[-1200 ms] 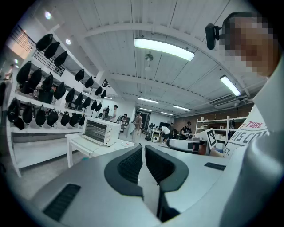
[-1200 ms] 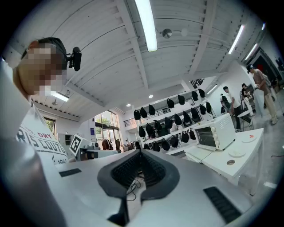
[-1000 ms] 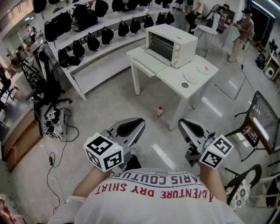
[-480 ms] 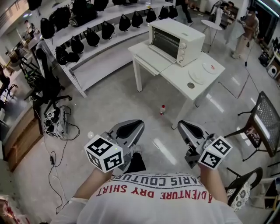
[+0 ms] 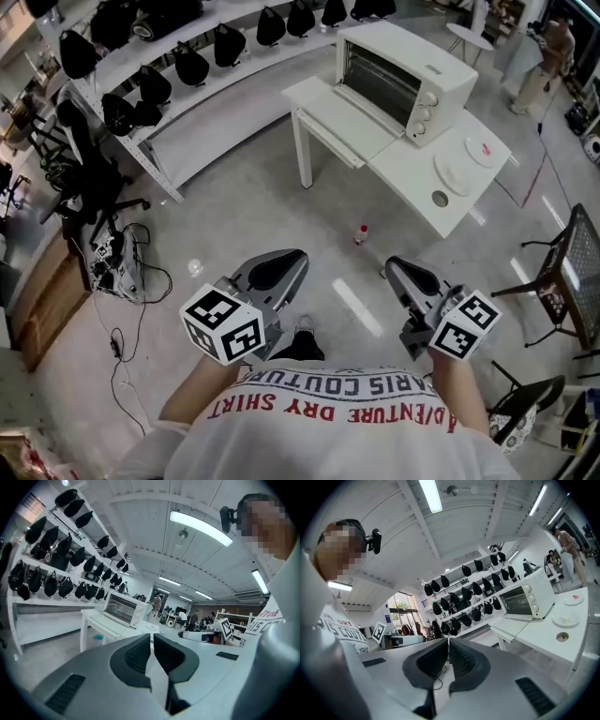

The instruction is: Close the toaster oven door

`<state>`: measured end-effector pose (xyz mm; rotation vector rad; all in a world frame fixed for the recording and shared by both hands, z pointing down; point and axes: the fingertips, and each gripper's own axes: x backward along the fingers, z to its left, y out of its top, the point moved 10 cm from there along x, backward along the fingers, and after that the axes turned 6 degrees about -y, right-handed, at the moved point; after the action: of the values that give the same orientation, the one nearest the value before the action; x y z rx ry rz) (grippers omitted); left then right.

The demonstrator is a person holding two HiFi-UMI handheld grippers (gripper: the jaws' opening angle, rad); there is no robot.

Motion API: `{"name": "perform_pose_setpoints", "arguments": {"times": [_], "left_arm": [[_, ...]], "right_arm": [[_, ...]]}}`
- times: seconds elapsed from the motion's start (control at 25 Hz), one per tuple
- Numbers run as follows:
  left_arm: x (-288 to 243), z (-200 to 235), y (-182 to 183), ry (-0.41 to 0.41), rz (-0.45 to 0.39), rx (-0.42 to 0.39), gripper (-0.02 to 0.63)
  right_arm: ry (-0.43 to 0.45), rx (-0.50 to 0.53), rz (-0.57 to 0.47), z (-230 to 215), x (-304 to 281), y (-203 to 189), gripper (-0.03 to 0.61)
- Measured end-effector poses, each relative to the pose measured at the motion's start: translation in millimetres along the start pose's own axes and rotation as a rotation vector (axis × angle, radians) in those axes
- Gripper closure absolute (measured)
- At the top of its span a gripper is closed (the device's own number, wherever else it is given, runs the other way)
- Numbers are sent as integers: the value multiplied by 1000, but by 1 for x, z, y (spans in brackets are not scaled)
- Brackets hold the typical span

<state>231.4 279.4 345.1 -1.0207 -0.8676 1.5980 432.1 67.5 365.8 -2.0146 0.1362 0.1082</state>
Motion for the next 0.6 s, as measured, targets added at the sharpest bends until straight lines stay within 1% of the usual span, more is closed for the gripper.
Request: {"name": "perform_pose_setpoints", "arguments": {"times": [0.16, 0.28, 0.4, 0.6], "left_arm": [[-11, 72, 21, -7, 25, 17, 569], [-16, 112, 35, -26, 43, 29, 569], [-20, 143, 44, -45, 54, 22, 569], [-23, 178, 56, -54, 75, 1, 569]], "right_arm": [[-37, -37, 15, -24, -66, 10, 552], [-49, -51, 44, -33, -111, 16, 552], [-28, -47, 68, -37, -151, 19, 552], [-6, -48, 31, -41, -189, 30, 552]]}}
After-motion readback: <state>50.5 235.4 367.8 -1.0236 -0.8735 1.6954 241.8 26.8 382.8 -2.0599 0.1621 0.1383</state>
